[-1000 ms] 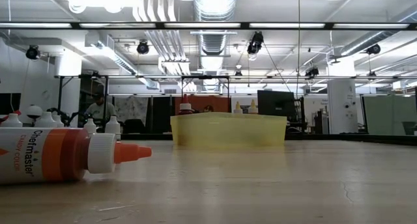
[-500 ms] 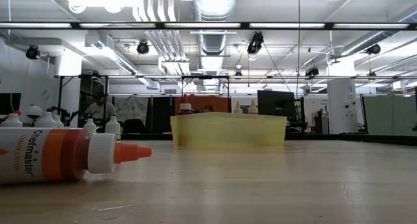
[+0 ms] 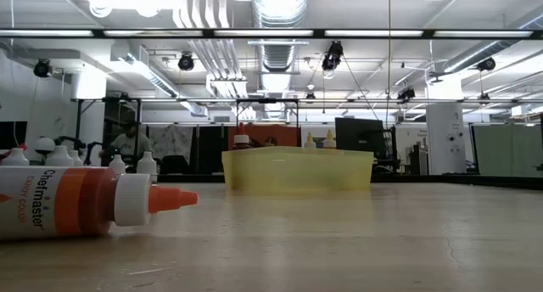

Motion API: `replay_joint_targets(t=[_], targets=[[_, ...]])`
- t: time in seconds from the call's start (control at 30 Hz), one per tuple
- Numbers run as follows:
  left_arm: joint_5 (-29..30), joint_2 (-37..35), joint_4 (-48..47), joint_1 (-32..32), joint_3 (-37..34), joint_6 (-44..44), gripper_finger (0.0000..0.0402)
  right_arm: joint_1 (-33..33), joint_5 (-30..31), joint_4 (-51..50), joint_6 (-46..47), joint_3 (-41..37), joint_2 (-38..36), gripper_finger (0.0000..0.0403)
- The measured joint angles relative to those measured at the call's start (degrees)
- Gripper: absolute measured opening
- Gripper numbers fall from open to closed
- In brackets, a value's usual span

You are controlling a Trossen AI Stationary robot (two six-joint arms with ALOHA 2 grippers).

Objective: Pick & Place food coloring
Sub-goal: Put the large green food coloring bottle into the yellow bin

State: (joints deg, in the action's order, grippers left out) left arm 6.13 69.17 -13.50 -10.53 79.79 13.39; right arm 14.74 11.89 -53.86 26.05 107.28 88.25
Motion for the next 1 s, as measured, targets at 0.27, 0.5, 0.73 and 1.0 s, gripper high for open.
replay_joint_targets(t=[0.27,0.5,0.73,1.0], targets=[[0.0,1.5,4.6,2.4,0.0,0.2,0.0179,-0.2,0.3,1.0,-2.6,0.0,0.0,0.0107],[-2.2,3.9,7.7,3.6,0.0,1.9,0.0179,-0.2,1.6,4.4,-4.8,0.0,0.0,0.0107],[-2.5,4.9,9.1,3.6,0.0,1.7,0.0179,-0.6,2.5,5.2,-6.2,-0.1,0.0,0.0107],[-2.6,4.9,7.0,3.7,1.9,1.6,0.0179,-0.8,2.9,4.8,-6.2,-0.3,0.0,0.0107]])
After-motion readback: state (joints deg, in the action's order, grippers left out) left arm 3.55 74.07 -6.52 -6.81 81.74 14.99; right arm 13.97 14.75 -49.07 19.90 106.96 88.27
